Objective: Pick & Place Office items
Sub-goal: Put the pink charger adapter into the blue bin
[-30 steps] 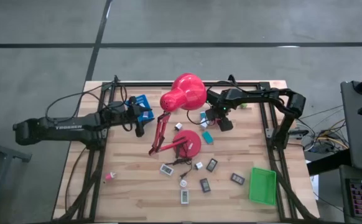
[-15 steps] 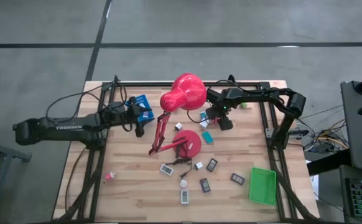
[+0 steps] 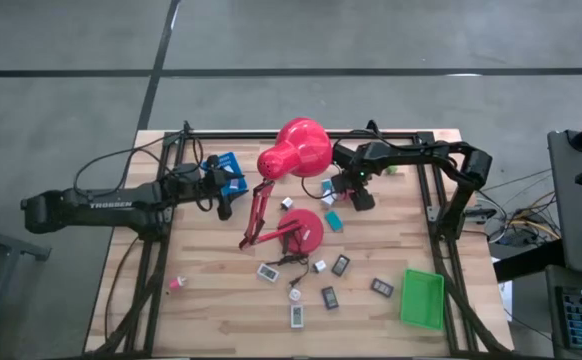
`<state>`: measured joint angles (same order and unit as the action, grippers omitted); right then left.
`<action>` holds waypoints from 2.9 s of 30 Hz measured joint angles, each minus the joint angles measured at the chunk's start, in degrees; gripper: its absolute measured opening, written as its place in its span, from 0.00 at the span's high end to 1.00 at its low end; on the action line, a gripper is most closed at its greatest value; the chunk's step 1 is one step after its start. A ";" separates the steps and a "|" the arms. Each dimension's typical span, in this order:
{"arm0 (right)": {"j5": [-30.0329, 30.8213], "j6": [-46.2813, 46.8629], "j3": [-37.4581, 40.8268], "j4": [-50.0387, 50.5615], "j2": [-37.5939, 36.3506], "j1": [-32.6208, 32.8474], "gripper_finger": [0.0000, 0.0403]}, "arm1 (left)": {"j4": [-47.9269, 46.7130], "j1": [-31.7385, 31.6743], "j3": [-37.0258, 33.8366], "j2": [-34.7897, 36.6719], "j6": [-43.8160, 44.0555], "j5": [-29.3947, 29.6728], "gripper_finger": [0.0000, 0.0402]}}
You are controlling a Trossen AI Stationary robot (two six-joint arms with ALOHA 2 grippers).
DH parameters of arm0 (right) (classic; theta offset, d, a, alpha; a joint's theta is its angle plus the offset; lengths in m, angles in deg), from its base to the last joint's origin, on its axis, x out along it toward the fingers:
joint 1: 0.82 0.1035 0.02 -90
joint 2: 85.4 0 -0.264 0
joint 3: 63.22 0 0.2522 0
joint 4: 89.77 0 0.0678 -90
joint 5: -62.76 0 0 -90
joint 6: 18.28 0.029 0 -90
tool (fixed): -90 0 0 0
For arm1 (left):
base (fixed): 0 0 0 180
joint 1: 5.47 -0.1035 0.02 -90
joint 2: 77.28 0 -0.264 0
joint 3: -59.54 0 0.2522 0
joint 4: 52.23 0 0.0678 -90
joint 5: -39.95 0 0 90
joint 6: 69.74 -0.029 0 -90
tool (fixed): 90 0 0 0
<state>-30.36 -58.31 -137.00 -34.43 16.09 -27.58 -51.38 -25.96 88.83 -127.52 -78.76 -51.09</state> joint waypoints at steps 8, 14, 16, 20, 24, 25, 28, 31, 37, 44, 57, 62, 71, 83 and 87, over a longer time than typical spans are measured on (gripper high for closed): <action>-0.26 -0.28 0.25 -0.43 -0.13 0.28 0.65 | 0.00 0.00 0.00 0.00 0.00 0.00 0.42; -0.36 -0.37 0.25 -0.64 -0.13 0.28 0.65 | 0.00 0.00 0.00 0.00 0.00 0.00 0.42; -0.36 -0.41 0.27 -0.92 -0.13 0.28 0.65 | 0.00 0.00 0.00 0.00 0.00 0.01 0.42; -0.32 0.34 0.28 -2.02 -0.13 0.28 0.65 | -0.01 0.00 0.00 0.00 0.00 0.01 0.42; 0.10 1.34 0.23 -2.30 -0.78 0.28 0.65 | 0.00 0.01 0.00 0.00 0.00 0.02 0.42; 0.12 1.61 0.01 -2.31 -1.17 0.28 0.65 | -0.01 0.01 0.00 0.00 0.00 0.02 0.42; 0.19 2.21 -0.68 -2.53 -2.35 0.28 0.65 | 0.00 0.00 0.00 0.00 0.00 0.02 0.42; 0.70 2.42 -1.25 -2.30 -3.05 0.28 0.65 | 0.00 0.00 0.00 0.00 0.00 0.02 0.42; 2.11 3.00 -3.83 -1.57 -3.63 0.29 0.65 | 0.20 0.00 -0.31 0.00 -0.71 0.04 0.42; 1.65 3.00 -8.96 -4.27 -3.54 0.37 0.65 | 6.05 -0.44 -2.11 0.00 -2.89 1.36 0.42; -11.94 7.51 -11.13 -26.98 -3.50 0.37 0.65 | 32.03 -4.48 -11.63 -0.02 -2.08 -1.97 0.42; -20.56 12.94 -9.48 -40.77 -2.36 0.39 0.65 | 35.66 -4.52 -11.97 -0.01 -1.92 -3.25 0.42; -30.08 23.22 -8.42 -63.26 5.81 0.39 0.65 | 43.90 -4.63 -11.72 -2.61 -1.31 -7.42 0.42; -35.28 28.68 -9.11 -79.94 12.55 0.36 0.65 | 48.29 -6.74 -6.42 -16.21 -0.79 -8.65 0.42; -35.95 29.76 -9.08 -82.67 13.37 0.37 0.65 | 55.60 -8.27 -4.70 -21.88 1.33 -11.36 0.42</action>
<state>-66.32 -28.56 -146.08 -117.09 29.46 -27.21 4.23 -34.23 84.13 -149.39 -77.42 -62.44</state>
